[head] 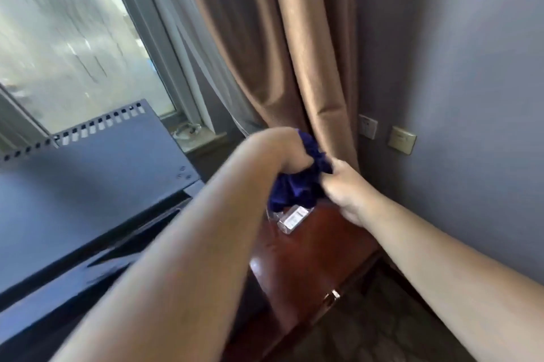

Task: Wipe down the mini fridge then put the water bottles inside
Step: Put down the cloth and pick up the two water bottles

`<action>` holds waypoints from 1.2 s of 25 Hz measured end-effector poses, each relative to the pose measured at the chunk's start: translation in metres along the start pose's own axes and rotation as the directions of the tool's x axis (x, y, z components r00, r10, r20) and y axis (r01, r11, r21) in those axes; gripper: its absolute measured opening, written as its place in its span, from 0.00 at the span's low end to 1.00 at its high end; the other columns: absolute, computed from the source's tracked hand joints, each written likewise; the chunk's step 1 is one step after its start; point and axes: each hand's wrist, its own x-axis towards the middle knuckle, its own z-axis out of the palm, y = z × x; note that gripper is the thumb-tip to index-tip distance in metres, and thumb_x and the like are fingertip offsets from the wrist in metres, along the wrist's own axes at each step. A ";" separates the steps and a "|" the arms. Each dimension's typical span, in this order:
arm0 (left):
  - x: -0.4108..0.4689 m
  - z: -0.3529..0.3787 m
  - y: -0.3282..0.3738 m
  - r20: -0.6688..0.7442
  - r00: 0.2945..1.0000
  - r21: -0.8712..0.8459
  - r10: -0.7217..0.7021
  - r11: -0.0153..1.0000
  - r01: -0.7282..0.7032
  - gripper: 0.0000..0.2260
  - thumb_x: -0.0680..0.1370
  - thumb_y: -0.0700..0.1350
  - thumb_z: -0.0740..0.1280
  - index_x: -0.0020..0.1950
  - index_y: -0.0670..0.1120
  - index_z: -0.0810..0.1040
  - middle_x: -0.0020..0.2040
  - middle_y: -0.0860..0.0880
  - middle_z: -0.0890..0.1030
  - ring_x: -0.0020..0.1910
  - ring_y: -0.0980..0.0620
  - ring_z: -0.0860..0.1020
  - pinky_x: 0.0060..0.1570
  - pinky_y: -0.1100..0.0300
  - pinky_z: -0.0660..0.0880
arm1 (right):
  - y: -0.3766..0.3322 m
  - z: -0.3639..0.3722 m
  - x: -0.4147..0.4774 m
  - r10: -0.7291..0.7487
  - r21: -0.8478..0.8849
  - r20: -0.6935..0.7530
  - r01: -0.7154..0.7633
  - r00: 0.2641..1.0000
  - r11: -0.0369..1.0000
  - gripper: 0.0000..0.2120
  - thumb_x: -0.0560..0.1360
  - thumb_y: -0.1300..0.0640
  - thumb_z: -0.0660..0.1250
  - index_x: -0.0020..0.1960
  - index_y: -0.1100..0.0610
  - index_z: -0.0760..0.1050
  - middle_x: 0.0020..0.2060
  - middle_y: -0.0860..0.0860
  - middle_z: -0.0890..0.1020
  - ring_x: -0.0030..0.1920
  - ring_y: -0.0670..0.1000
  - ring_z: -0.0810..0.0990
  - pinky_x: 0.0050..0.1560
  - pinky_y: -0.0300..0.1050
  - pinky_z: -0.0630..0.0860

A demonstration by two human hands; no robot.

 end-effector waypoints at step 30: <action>0.206 0.266 -0.082 -0.237 0.719 -0.694 -0.653 0.632 0.345 0.18 0.79 0.38 0.70 0.64 0.58 0.78 0.62 0.59 0.81 0.59 0.59 0.80 0.63 0.54 0.78 | 0.312 -0.094 0.296 0.625 -0.598 -0.062 -0.530 0.778 0.601 0.28 0.75 0.39 0.69 0.71 0.51 0.72 0.62 0.58 0.79 0.52 0.57 0.82 0.26 0.45 0.79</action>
